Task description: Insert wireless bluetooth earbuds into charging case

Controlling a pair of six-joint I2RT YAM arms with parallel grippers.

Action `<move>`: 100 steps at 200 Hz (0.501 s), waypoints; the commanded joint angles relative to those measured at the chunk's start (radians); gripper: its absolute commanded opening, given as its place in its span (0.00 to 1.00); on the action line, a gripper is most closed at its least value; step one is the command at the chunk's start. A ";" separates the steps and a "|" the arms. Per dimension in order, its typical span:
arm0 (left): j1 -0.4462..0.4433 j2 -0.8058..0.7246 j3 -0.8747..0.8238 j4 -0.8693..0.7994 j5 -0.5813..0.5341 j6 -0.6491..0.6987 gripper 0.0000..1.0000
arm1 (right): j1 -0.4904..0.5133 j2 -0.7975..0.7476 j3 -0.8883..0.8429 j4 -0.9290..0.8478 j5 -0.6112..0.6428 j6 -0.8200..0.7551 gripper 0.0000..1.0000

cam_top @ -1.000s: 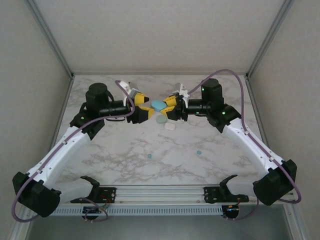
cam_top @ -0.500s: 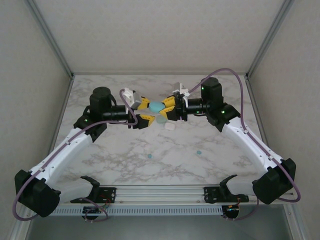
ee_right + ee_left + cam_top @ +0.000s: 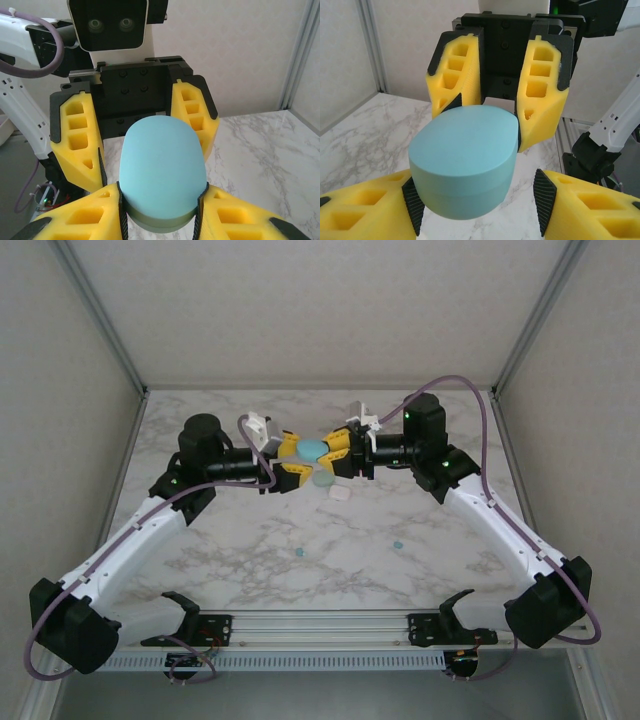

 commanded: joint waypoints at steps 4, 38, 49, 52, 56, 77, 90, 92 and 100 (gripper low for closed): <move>-0.019 0.013 0.023 0.015 0.018 -0.029 0.59 | -0.002 0.014 -0.017 0.040 0.009 0.005 0.34; -0.028 0.022 0.021 0.049 -0.003 -0.063 0.55 | 0.001 0.018 -0.019 0.015 0.015 -0.014 0.34; -0.029 0.023 0.020 0.058 -0.005 -0.073 0.55 | 0.002 0.020 -0.018 0.008 0.021 -0.023 0.34; -0.029 0.024 0.021 0.059 -0.006 -0.075 0.54 | 0.004 0.023 -0.018 0.005 0.020 -0.028 0.34; -0.030 0.025 0.021 0.060 -0.009 -0.078 0.54 | 0.004 0.023 -0.018 0.001 0.020 -0.032 0.34; -0.032 0.027 0.021 0.061 -0.021 -0.087 0.50 | 0.009 0.026 -0.021 -0.001 0.022 -0.037 0.34; -0.032 0.024 0.020 0.064 -0.023 -0.088 0.47 | 0.010 0.026 -0.027 -0.004 0.029 -0.041 0.34; -0.032 0.024 0.020 0.064 -0.023 -0.088 0.47 | 0.010 0.026 -0.028 -0.004 0.029 -0.042 0.34; -0.032 0.023 0.020 0.061 -0.023 -0.084 0.45 | 0.010 0.025 -0.032 -0.006 0.031 -0.046 0.34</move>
